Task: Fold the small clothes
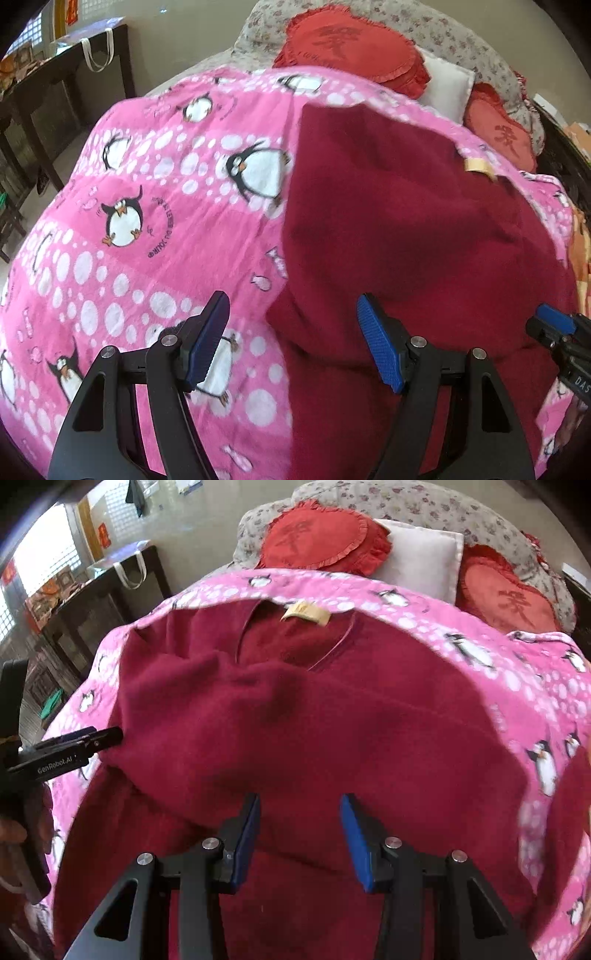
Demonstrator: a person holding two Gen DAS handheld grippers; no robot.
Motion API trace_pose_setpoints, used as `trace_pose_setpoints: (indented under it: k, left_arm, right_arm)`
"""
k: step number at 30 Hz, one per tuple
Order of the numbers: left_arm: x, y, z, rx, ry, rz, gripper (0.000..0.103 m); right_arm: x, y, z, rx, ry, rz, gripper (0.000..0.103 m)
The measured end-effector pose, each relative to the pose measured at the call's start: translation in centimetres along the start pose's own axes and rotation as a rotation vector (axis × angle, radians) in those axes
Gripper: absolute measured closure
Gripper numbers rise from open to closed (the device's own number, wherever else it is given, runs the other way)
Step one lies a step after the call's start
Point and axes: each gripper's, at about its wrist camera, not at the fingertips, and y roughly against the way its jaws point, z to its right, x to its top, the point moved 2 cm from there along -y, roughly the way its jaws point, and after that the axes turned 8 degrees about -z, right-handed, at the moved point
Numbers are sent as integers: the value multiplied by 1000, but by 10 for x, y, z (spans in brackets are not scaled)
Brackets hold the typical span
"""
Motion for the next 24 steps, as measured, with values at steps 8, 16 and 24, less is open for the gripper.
trace_pose_setpoints:
  k: [8, 16, 24]
  left_arm:
    - [-7, 12, 38, -38, -77, 21, 31]
    - [-17, -14, 61, 41, -185, -44, 31]
    - [-19, -18, 60, 24, -161, -47, 29]
  right_arm:
    - [-38, 17, 56, -1, -178, -5, 55]
    - [-48, 52, 85, -50, -242, 66, 54]
    - [-23, 58, 190, -103, -524, 78, 48]
